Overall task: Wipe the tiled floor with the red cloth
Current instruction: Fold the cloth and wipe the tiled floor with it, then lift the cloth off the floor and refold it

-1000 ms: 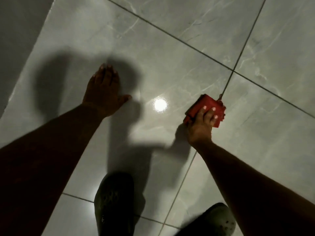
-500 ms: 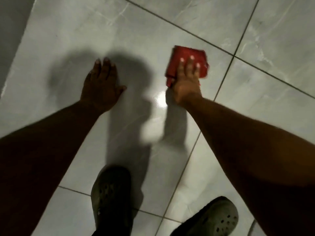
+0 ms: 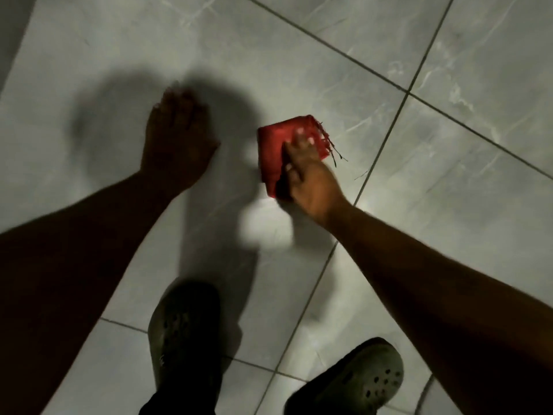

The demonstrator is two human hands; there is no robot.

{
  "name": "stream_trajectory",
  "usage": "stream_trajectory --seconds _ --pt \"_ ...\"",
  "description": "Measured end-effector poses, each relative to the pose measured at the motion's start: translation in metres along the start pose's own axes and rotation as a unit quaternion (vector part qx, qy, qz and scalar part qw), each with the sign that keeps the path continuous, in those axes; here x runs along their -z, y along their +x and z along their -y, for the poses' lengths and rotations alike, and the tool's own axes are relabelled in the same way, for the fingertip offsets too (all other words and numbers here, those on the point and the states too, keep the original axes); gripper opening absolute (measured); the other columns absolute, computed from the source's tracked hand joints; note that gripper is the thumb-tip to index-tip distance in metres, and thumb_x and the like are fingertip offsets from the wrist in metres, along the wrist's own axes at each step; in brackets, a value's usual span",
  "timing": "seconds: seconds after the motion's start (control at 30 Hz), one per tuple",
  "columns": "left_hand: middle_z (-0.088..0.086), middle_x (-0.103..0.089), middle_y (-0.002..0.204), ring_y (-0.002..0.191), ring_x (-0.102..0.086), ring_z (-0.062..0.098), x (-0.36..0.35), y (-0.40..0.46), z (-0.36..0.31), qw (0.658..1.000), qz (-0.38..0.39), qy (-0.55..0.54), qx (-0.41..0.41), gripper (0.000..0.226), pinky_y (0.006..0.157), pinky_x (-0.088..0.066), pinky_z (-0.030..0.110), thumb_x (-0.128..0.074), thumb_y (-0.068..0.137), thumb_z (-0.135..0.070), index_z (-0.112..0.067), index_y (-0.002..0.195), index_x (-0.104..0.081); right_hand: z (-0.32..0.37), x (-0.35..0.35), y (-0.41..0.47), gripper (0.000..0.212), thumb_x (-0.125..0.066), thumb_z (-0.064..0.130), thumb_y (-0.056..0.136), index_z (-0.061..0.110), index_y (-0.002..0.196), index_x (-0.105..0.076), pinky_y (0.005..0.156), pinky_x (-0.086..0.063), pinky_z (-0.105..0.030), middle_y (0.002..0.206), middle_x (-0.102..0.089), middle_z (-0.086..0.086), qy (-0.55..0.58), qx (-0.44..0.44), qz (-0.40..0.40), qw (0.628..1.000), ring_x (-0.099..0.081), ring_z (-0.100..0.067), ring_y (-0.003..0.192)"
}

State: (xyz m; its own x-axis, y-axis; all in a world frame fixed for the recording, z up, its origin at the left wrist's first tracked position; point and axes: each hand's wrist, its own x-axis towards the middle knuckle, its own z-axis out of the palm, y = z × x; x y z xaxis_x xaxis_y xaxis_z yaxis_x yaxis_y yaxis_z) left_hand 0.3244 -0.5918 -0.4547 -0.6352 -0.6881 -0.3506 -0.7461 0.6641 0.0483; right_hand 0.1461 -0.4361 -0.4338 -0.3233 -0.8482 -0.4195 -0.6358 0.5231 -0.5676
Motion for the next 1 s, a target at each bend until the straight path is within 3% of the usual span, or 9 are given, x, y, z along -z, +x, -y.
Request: stream_trajectory --seconds 0.1,0.17,0.23,0.33,0.43,0.57,0.7,0.8,1.0 --pt "0.017 -0.055 0.132 0.117 -0.051 0.041 0.015 -0.002 -0.042 0.999 -0.013 -0.050 0.005 0.048 0.090 -0.044 0.047 -0.035 0.090 -0.047 -0.015 0.120 -0.055 -0.009 0.012 -0.010 0.042 -0.053 0.026 0.096 0.006 0.133 -0.054 0.097 -0.035 -0.019 0.135 -0.056 -0.020 0.114 -0.130 -0.195 0.966 -0.052 -0.030 0.126" --pt "0.017 -0.065 0.113 0.104 -0.059 0.041 0.021 -0.002 -0.077 0.987 0.011 -0.151 0.046 0.043 0.082 -0.048 0.045 -0.043 0.089 -0.047 -0.013 0.108 -0.061 -0.010 0.013 -0.011 0.036 -0.055 0.030 0.094 0.008 0.123 -0.061 0.082 -0.039 -0.017 0.118 -0.068 -0.013 0.169 -0.197 -0.169 0.951 -0.062 -0.027 0.108" --pt "0.018 -0.065 0.120 0.112 -0.059 0.039 0.023 0.000 -0.104 0.955 0.058 -0.263 0.125 0.044 0.092 -0.047 0.043 -0.054 0.087 -0.040 -0.008 0.117 -0.060 -0.007 0.011 -0.003 0.034 -0.058 0.033 0.092 0.009 0.115 -0.064 0.082 -0.045 -0.023 0.112 -0.072 -0.011 0.204 -0.244 -0.121 0.940 -0.066 -0.027 0.101" --pt "0.018 -0.066 0.123 0.116 -0.061 0.033 0.025 0.008 -0.115 0.867 0.086 -0.418 0.259 0.043 0.101 -0.048 0.039 -0.062 0.081 -0.021 -0.005 0.121 -0.062 -0.001 0.010 0.015 0.034 -0.064 0.030 0.088 0.003 0.108 -0.067 0.090 -0.054 -0.037 0.107 -0.073 -0.017 0.230 -0.302 -0.110 0.918 -0.068 -0.034 0.098" --pt "0.023 -0.069 0.115 0.105 -0.067 0.034 0.037 0.000 -0.117 0.780 0.112 -0.537 0.301 0.037 0.096 -0.053 0.044 -0.065 0.078 -0.011 -0.001 0.113 -0.066 0.002 0.022 0.016 0.023 -0.068 0.020 0.085 -0.002 0.087 -0.063 0.083 -0.057 -0.055 0.096 -0.071 -0.029 0.302 -0.315 -0.078 0.896 -0.070 -0.042 0.087" --pt "0.013 -0.067 0.116 0.104 -0.066 0.028 0.081 -0.039 -0.127 0.780 0.094 -0.553 0.277 0.034 0.095 -0.054 0.042 -0.062 0.083 -0.009 -0.004 0.116 -0.062 0.021 0.054 -0.038 0.012 -0.064 0.015 0.090 0.006 0.084 -0.058 0.063 -0.056 -0.038 0.082 -0.065 -0.019 0.414 -0.313 -0.058 0.853 -0.064 -0.030 0.070" --pt "0.007 -0.060 0.126 0.111 -0.060 0.024 0.150 -0.090 -0.157 0.773 0.124 -0.570 0.249 0.041 0.097 -0.053 0.042 -0.059 0.086 -0.007 -0.013 0.126 -0.053 0.041 0.100 -0.120 0.014 -0.059 0.015 0.094 0.015 0.079 -0.058 0.062 -0.056 -0.031 0.087 -0.068 -0.011 0.481 -0.351 -0.052 0.802 -0.067 -0.026 0.075" --pt "0.007 -0.061 0.124 0.111 -0.061 0.024 0.202 -0.120 -0.195 0.786 0.165 -0.565 0.188 0.043 0.096 -0.053 0.043 -0.057 0.086 -0.004 -0.016 0.127 -0.053 0.048 0.142 -0.177 0.006 -0.058 0.015 0.094 0.013 0.089 -0.061 0.066 -0.056 -0.034 0.095 -0.068 -0.017 0.513 -0.378 -0.099 0.765 -0.066 -0.028 0.079" --pt "-0.005 -0.058 0.112 0.104 -0.055 0.012 0.279 -0.163 -0.321 0.809 0.232 -0.539 0.038 0.051 0.075 -0.046 0.017 -0.055 0.084 0.000 -0.022 0.130 -0.054 0.024 0.243 -0.297 0.016 -0.058 0.016 0.094 0.009 0.107 -0.064 0.071 -0.056 -0.036 0.103 -0.069 -0.020 0.544 -0.426 -0.248 0.679 -0.064 -0.026 0.083"
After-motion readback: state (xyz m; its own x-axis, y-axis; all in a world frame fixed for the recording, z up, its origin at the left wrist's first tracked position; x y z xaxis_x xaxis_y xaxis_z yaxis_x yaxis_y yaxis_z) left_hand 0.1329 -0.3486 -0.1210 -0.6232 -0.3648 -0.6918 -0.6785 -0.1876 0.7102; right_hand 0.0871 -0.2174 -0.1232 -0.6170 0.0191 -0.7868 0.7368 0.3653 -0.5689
